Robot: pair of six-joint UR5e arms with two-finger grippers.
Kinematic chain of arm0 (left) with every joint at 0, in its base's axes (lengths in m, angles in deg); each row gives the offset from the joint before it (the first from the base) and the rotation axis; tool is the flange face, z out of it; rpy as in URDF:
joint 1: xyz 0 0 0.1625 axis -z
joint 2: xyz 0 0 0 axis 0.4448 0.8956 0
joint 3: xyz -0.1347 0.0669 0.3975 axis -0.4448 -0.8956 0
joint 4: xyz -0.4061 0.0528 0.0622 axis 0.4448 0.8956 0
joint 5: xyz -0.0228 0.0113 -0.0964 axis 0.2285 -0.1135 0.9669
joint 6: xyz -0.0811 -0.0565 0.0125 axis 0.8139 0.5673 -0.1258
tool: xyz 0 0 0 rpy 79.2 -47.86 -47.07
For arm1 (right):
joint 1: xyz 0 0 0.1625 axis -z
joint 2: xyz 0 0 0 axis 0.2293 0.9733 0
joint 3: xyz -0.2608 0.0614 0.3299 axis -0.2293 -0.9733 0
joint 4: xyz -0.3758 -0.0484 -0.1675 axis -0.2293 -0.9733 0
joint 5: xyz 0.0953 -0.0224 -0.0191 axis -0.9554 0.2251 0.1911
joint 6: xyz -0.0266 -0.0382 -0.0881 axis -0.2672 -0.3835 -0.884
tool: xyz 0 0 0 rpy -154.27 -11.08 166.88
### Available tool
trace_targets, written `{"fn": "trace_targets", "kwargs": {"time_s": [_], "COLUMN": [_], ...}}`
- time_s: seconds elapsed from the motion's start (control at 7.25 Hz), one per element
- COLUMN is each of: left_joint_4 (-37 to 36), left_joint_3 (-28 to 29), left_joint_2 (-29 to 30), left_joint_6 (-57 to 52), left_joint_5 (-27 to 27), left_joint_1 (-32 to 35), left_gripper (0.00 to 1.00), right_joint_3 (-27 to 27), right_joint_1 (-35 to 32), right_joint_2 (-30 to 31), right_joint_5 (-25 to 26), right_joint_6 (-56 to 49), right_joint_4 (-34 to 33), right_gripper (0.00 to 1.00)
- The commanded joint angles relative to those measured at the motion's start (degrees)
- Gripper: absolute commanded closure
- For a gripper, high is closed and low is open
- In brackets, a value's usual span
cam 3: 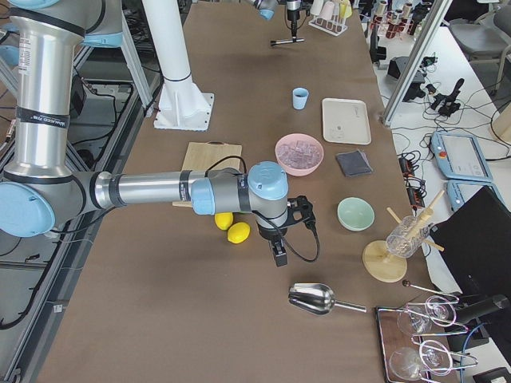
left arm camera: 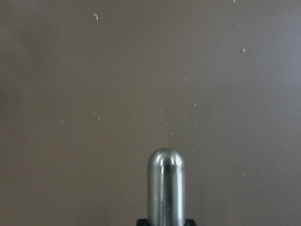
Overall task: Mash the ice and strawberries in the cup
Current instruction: 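Lower the rod onto the table and release it with the left gripper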
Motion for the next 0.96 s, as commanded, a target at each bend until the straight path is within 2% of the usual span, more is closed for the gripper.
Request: {"fn": "trace_targets", "kwargs": {"time_s": [0.0,0.14,0.28,0.41,0.55,0.69,0.83], "left_joint_4": [-0.4,-0.7,-2.4,-8.4,-16.3,-27.0,-41.9], "left_joint_3": [1.0,0.6,0.4,-1.9,-7.2,-13.8,-19.1], "left_joint_2": [0.8,1.2,2.4,4.7,5.1,7.7,10.5], "left_joint_6": [0.6,1.0,1.1,0.3,-0.8,-2.9,-10.3], "left_joint_5": [-1.6,-1.5,-0.9,2.8,8.5,10.1,10.1], "left_joint_1": [-2.4,-2.0,0.2,5.2,10.4,13.7,17.1], "left_gripper": [0.49,0.11,0.02,0.02,0.02,0.02,0.02], "right_joint_3": [0.3,0.3,0.3,0.2,0.3,0.2,0.4], "right_joint_1": [0.0,0.0,0.0,0.0,-0.1,-0.1,-1.1], "right_joint_2": [0.3,0.3,0.2,-0.1,-0.3,-0.6,-0.7], "right_joint_5": [0.1,0.1,0.2,0.0,-0.2,-0.4,-1.0], "right_joint_6": [0.0,0.0,0.1,0.1,0.2,0.2,0.2], "right_joint_4": [0.0,0.0,-0.1,-0.1,-0.2,-0.5,-0.8], "right_gripper": [0.01,0.01,0.01,0.01,0.01,0.01,0.01]}}
